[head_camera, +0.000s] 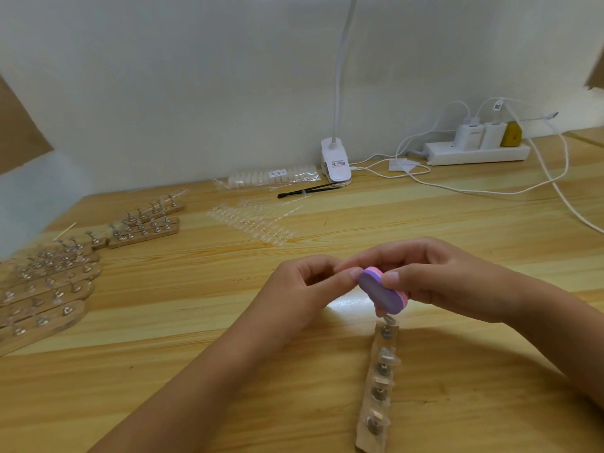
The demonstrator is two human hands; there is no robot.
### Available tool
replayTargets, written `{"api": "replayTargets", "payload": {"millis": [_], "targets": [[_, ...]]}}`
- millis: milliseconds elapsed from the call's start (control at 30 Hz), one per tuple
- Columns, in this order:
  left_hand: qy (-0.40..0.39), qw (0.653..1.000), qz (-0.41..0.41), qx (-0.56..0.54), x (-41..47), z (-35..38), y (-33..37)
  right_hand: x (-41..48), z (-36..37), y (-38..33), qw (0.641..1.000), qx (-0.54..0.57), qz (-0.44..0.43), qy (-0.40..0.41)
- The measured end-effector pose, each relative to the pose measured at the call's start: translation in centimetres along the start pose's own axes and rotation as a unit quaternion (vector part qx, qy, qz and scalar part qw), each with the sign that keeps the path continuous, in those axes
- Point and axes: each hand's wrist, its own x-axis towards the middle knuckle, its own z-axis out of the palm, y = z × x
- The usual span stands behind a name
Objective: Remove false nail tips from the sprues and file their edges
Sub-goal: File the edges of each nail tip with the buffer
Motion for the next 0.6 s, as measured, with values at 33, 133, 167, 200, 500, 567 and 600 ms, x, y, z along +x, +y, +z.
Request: {"api": "replayTargets", "payload": {"millis": [33,133,167,200,500,567,600], "targets": [[-0.007,1.0,0.006,0.023,0.0,-0.1,0.1,0.0,-0.1,0.1,1.0,-0.024,0.005,-0.002],[-0.016,0.998,0.006,0.063,-0.1,-0.5,0.4,-0.1,-0.2,0.1,0.998,-0.064,0.018,-0.009],[-0.019,0.997,0.004,0.071,-0.1,-0.6,0.5,-0.1,-0.2,0.0,0.998,-0.065,0.02,-0.014],[-0.025,0.997,0.002,0.076,-0.1,-0.7,0.6,-0.1,-0.2,-0.1,0.997,-0.067,0.022,-0.018],[0.024,0.985,-0.056,-0.16,0.5,0.0,-0.5,-0.1,0.0,-0.5,0.995,-0.016,-0.052,0.088],[0.039,0.978,-0.052,-0.197,0.6,0.3,-0.9,0.2,0.0,-0.4,0.987,0.013,-0.071,0.14],[0.043,0.977,-0.046,-0.205,0.6,0.4,-1.0,0.3,0.0,-0.3,0.986,0.025,-0.068,0.152]]}}
